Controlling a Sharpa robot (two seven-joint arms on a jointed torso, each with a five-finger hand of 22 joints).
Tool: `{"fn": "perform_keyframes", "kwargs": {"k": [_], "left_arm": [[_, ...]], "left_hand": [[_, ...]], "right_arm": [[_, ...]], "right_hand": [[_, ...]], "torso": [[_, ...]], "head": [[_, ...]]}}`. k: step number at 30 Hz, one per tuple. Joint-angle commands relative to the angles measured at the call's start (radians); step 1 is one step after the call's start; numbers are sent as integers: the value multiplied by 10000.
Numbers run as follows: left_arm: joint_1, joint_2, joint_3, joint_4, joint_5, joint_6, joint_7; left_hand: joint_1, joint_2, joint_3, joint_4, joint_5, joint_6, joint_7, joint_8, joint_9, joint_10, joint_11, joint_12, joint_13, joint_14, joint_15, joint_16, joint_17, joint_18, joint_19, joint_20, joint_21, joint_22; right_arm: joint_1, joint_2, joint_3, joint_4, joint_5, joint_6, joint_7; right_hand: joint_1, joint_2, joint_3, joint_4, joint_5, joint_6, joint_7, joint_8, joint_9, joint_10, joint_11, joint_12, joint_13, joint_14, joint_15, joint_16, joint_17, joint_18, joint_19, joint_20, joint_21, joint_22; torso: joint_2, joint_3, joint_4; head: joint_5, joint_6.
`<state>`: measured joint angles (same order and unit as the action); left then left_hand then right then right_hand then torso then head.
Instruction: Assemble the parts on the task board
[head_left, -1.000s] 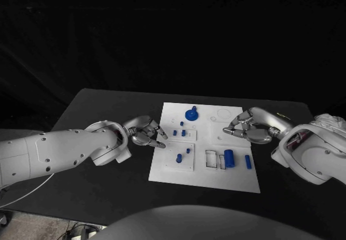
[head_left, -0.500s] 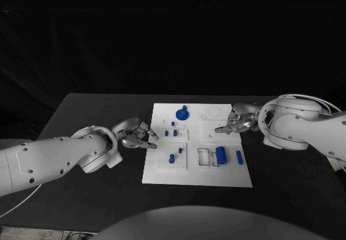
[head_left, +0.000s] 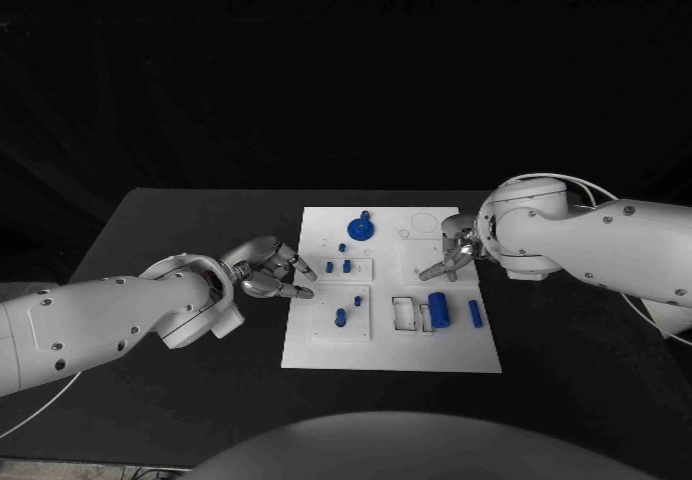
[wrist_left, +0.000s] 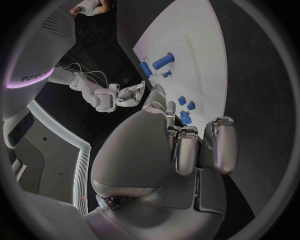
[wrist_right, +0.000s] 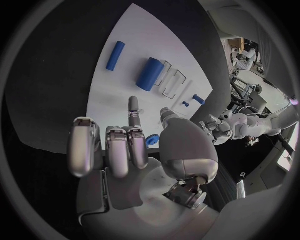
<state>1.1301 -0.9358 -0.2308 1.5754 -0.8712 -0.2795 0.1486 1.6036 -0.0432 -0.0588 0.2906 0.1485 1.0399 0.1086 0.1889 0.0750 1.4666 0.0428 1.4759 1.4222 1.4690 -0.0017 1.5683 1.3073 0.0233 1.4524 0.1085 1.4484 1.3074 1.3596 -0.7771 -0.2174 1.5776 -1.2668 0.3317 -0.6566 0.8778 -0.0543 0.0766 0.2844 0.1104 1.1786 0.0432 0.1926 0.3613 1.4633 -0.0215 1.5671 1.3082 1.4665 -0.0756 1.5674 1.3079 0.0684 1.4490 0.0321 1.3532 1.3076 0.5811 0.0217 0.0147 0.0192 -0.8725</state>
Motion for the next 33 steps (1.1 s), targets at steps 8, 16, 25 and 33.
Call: {"fn": "perform_keyframes", "kwargs": {"k": [8, 16, 25, 33], "left_arm": [[-1, 83, 6, 2, 82, 239, -29], [-2, 106, 5, -3, 82, 303, -66], [-4, 124, 5, -12, 82, 376, -109], [-6, 133, 5, -16, 81, 462, -191]], "left_hand": [[-35, 113, -70, 17, 46, 76, 5, 44, 8, 200, -79, 55, 305, 1018, -64, 25, 2635, 125, 70, -30, 56, 2165], [-35, 113, -70, 17, 46, 76, 5, 44, 8, 200, -79, 55, 305, 1018, -64, 25, 2635, 125, 70, -30, 56, 2165], [-46, 119, -76, 19, 59, 81, 3, 52, 8, 208, -81, 64, 315, 1018, -67, 25, 2635, 127, 64, -32, 49, 2163], [-59, 122, -85, 21, 73, 78, 3, 57, 6, 199, -82, 54, 302, 1018, -69, 25, 2635, 130, 55, -35, 40, 2159]], "right_arm": [[-205, 429, -23, -489, 132, 1411, -430], [-349, 575, -35, -752, 277, 1520, -477], [-613, 564, -42, -811, 441, 1418, -476], [-768, 580, -44, -864, 521, 1202, -455]], "right_hand": [[118, 99, 118, -234, 821, -256, 89, -384, -153, 1075, 38, 36, 2626, 1043, 62, 34, 2629, -87, -111, 93, -319, 1837], [184, 125, 178, -355, 1370, -338, 129, -542, -200, 1075, 52, 36, 2626, 1043, 77, 34, 2629, -52, -192, 114, -473, 1790], [170, 136, 184, -387, 1366, -460, 173, -658, -247, 1075, 82, 36, 2626, 1043, 100, 34, 2629, -8, -295, 131, -672, 1727], [202, 170, 217, -450, 1387, -461, 184, -705, -260, 1075, 93, 36, 2626, 1043, 111, 34, 2629, 40, -407, 147, -896, 1655]], "torso": [[-4, 7, 7], [-4, -1, -5], [-3, 2, 4], [-4, 2, 3]], "head": [[34, -1], [0, -1], [81, -1], [83, -1]]}}
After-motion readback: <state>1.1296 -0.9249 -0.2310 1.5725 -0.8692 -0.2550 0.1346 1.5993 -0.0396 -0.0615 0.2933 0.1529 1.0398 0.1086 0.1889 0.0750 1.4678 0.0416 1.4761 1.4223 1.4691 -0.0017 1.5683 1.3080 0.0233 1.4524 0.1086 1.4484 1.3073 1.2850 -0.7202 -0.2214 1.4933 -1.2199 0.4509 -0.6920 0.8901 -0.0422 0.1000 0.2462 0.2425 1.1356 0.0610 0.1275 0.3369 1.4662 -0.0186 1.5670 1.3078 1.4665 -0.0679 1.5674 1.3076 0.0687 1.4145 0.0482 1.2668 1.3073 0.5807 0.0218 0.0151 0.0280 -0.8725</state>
